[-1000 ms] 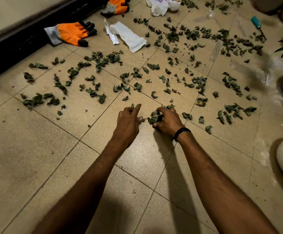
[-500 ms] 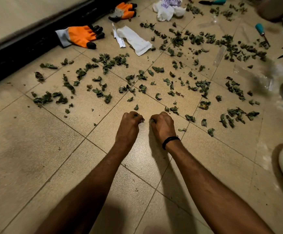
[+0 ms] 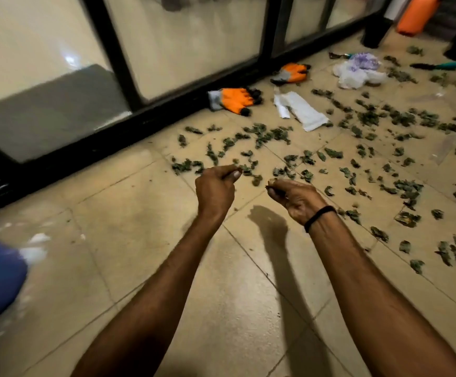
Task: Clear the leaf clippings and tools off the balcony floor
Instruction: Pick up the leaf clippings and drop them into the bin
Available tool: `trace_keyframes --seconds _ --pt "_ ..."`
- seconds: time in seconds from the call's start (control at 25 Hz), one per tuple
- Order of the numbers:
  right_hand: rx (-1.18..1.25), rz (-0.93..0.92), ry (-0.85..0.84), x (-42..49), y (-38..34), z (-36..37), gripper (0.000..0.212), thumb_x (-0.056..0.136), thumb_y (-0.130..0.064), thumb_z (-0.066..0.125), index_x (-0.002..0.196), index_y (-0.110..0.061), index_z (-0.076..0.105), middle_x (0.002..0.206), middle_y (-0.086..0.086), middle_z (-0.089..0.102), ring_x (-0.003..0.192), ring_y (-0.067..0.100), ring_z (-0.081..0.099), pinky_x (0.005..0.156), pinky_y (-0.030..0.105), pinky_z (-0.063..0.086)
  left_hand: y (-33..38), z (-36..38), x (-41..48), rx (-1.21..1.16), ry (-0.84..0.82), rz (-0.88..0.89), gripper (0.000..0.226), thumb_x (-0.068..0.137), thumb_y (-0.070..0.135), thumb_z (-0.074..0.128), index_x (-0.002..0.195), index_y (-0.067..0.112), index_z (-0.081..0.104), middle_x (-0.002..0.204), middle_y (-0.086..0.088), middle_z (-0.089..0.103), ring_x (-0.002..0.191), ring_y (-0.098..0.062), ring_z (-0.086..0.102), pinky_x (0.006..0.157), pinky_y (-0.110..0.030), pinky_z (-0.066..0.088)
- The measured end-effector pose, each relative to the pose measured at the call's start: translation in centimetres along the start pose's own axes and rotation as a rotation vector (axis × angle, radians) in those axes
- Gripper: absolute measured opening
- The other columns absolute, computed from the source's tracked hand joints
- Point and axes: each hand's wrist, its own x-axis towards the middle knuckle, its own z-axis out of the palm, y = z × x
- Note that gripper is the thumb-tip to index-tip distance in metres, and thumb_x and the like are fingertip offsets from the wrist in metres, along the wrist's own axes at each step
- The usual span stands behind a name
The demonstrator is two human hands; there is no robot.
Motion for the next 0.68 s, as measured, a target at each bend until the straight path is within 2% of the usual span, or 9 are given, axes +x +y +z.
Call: trace_keyframes --seconds 0.12,0.2,0.32,0.4,0.52,0.56,0.64,0.68 --pt "-0.035 0.044 -0.276 -2.7 0.9 10.2 0.004 0.088 0.008 0.061 0.086 0.004 0.062 0.088 0.018 0.064 0.081 0.024 0.065 0.057 0.022 0.058 2.5 -10.3 1.0 -0.085 0.182 -0.002 0.015 0.088 0.013 0.073 0.102 0.012 0.079 0.093 0.0 0.077 0.076 0.0 0.07 0.076 -0.023 0.058" --pt "-0.06 0.053 -0.47 -5.8 2.6 17.7 0.007 0.09 0.008 0.059 0.086 0.003 0.06 0.086 0.015 0.062 0.078 0.021 0.063 0.055 0.019 0.055 3.6 -18.0 1.0 -0.073 0.337 0.043 0.016 0.086 0.015 0.074 0.101 0.014 0.079 0.093 0.004 0.077 0.081 -0.002 0.07 0.082 -0.027 0.058" --pt "-0.085 0.066 -0.8 -13.2 6.4 28.4 0.015 0.087 0.011 0.06 0.08 -0.002 0.06 0.079 0.01 0.061 0.071 0.014 0.064 0.062 0.022 0.058 3.4 -30.8 -0.9 -0.02 0.589 0.074 0.018 0.083 0.018 0.074 0.101 0.015 0.079 0.093 0.001 0.077 0.078 0.0 0.067 0.084 -0.029 0.058" --pt "-0.155 0.043 -0.98 -18.2 9.2 34.1 0.012 0.086 0.011 0.061 0.083 -0.001 0.061 0.079 0.011 0.062 0.071 0.016 0.065 0.068 0.024 0.059 2.3 -38.7 -3.1 0.072 0.762 0.052 0.023 0.08 0.027 0.073 0.1 0.018 0.08 0.092 0.001 0.078 0.078 -0.003 0.069 0.083 -0.031 0.058" --pt "-0.347 -0.158 -1.046 -23.4 14.5 40.9 0.01 0.08 0.005 0.071 0.087 -0.002 0.069 0.078 0.013 0.068 0.073 0.023 0.068 0.072 0.032 0.06 -1.0 -47.3 -6.5 0.202 1.011 -0.064 0.03 0.077 0.035 0.072 0.102 0.02 0.079 0.092 -0.003 0.078 0.089 -0.018 0.074 0.082 -0.035 0.059" --pt "-0.462 -0.272 -1.037 -24.5 16.3 42.6 0.013 0.076 0.0 0.076 0.088 -0.004 0.072 0.079 0.012 0.071 0.074 0.024 0.07 0.074 0.036 0.06 -2.2 -48.9 -7.3 0.231 1.041 -0.138 0.029 0.078 0.034 0.073 0.103 0.02 0.079 0.091 -0.004 0.078 0.088 -0.019 0.074 0.08 -0.033 0.059" --pt "-0.743 -0.448 -1.055 -25.8 19.6 44.8 0.03 0.07 -0.012 0.081 0.098 -0.005 0.074 0.089 0.013 0.074 0.081 0.025 0.073 0.076 0.043 0.061 -4.6 -50.6 -8.5 0.26 0.943 -0.343 0.028 0.08 0.029 0.075 0.105 0.019 0.079 0.083 -0.006 0.076 0.073 -0.019 0.073 0.068 -0.028 0.057" --pt "-0.859 -0.426 -1.096 -26.2 20.5 45.2 0.039 0.071 -0.012 0.081 0.107 -0.004 0.071 0.097 0.016 0.073 0.085 0.028 0.072 0.076 0.045 0.061 -5.6 -50.9 -8.9 0.24 0.855 -0.431 0.027 0.081 0.025 0.074 0.107 0.018 0.078 0.082 -0.007 0.075 0.068 -0.019 0.07 0.065 -0.028 0.055"
